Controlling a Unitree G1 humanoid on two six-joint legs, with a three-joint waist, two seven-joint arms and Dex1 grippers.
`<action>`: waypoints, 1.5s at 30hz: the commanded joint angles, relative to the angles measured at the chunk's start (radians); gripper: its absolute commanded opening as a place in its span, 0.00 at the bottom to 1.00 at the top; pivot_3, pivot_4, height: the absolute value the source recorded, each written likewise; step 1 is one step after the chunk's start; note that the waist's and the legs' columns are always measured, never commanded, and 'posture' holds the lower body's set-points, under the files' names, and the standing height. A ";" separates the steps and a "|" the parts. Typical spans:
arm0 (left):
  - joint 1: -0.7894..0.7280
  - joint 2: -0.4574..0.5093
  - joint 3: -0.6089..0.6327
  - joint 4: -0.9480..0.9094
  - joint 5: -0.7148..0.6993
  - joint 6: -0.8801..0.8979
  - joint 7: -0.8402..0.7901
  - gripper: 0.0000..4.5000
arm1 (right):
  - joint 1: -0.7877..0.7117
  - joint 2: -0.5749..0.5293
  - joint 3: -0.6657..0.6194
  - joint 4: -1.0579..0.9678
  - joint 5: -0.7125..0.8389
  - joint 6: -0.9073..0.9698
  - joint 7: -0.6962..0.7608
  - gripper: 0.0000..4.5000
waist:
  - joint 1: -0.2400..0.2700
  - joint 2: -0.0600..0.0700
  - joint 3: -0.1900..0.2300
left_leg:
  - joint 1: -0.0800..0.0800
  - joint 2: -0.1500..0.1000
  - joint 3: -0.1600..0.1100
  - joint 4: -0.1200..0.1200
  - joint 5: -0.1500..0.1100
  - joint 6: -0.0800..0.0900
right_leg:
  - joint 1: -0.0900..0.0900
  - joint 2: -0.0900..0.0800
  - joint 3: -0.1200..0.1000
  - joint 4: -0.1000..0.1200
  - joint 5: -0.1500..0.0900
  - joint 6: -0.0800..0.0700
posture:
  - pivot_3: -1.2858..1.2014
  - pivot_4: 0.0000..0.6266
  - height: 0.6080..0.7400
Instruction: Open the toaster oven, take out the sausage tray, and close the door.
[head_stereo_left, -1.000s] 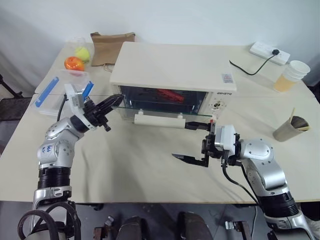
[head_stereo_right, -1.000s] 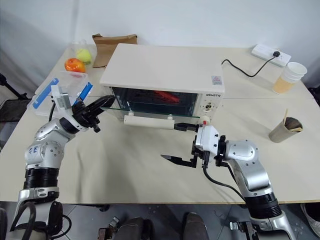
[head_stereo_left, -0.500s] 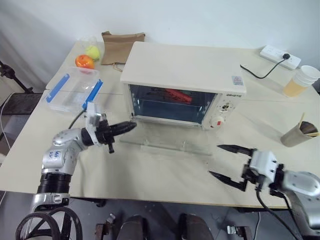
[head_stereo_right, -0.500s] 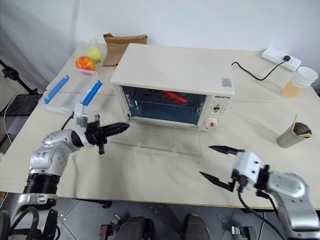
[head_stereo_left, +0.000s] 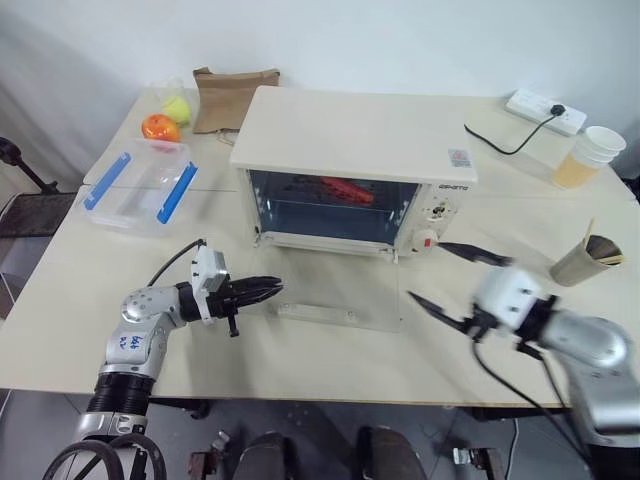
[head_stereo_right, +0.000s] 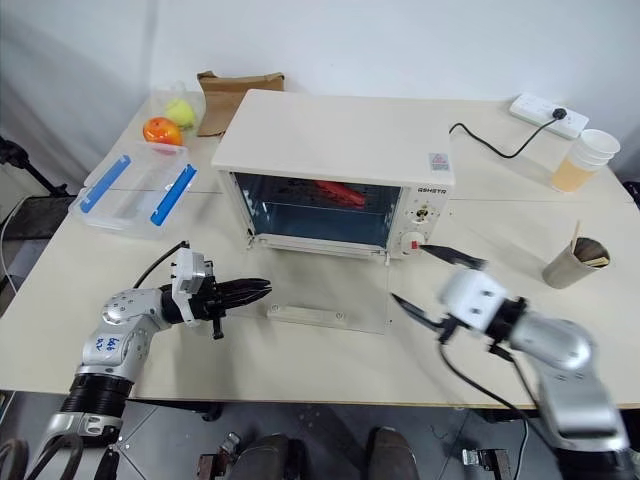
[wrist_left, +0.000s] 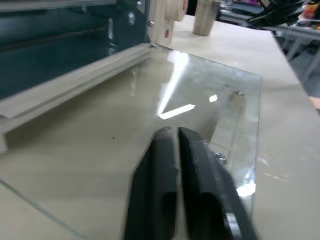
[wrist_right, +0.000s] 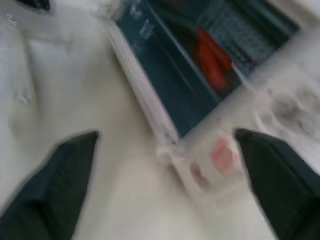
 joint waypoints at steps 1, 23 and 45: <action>0.042 -0.006 0.078 -0.078 -0.057 -0.014 0.039 0.40 | -0.084 0.048 0.086 -0.047 -0.035 0.043 -0.044 1.00 | 0.001 0.000 0.000 | 0.000 0.000 0.000 0.000 0.000 0.000 | 0.000 0.000 0.000 0.000 0.000 0.000 | 0.52 0.24 1.00; 0.394 -0.051 0.314 -0.490 -0.241 0.105 0.284 0.99 | -0.636 0.277 0.477 0.552 -0.808 -0.050 -0.525 1.00 | -0.039 0.000 0.000 | -0.004 0.000 0.000 0.000 0.001 -0.001 | -0.007 0.000 0.000 0.004 0.000 0.000 | 0.52 0.24 1.00; 0.397 -0.053 0.282 -0.490 -0.229 0.064 0.243 1.00 | -0.733 0.374 0.515 0.751 -0.874 0.007 -0.580 0.01 | -0.057 -0.001 -0.001 | -0.006 0.001 0.000 -0.001 0.001 -0.001 | -0.008 0.000 0.000 0.004 0.000 -0.001 | 0.52 0.24 1.00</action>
